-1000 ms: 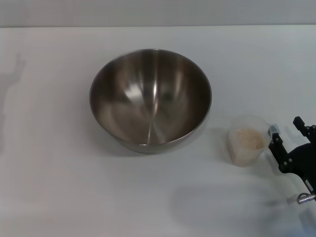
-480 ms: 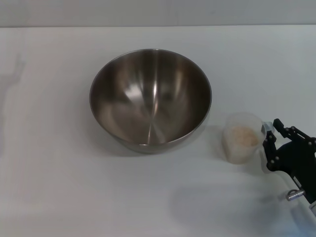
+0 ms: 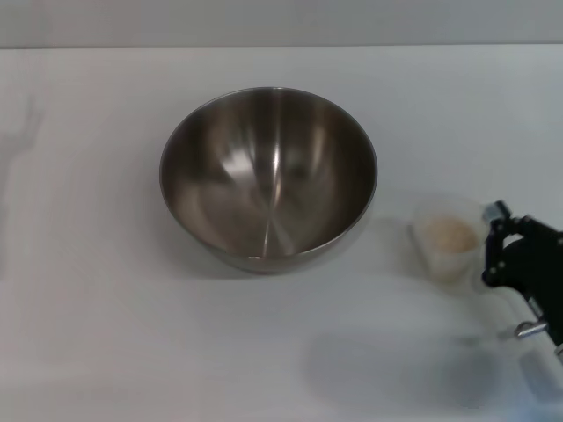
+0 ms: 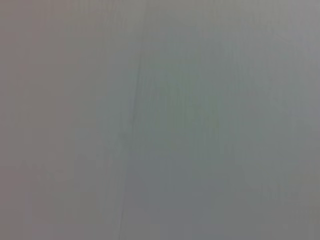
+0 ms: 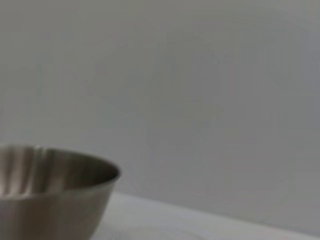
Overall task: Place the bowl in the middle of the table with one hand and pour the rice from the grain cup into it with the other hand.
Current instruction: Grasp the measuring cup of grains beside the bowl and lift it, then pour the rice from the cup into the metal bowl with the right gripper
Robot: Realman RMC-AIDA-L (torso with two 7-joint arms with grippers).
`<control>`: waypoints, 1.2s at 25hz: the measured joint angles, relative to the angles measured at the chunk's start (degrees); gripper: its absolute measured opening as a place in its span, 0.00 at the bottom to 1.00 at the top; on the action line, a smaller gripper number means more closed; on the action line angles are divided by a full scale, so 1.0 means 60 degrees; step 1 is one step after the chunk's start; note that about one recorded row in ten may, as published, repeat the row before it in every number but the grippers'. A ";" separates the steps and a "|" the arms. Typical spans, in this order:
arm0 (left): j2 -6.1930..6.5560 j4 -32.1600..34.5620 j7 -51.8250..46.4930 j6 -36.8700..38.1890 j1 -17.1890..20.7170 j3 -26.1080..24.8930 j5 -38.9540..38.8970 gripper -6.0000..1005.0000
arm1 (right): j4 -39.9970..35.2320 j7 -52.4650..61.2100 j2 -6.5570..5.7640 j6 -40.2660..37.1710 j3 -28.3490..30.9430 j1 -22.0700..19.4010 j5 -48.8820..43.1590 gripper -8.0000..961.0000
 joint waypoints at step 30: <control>-0.0067 -0.0117 -0.0106 0.0136 -0.0104 0.0103 0.0001 0.80 | -0.1210 -1.0450 -0.0068 -0.0997 -0.0807 0.4484 -0.0210 0.02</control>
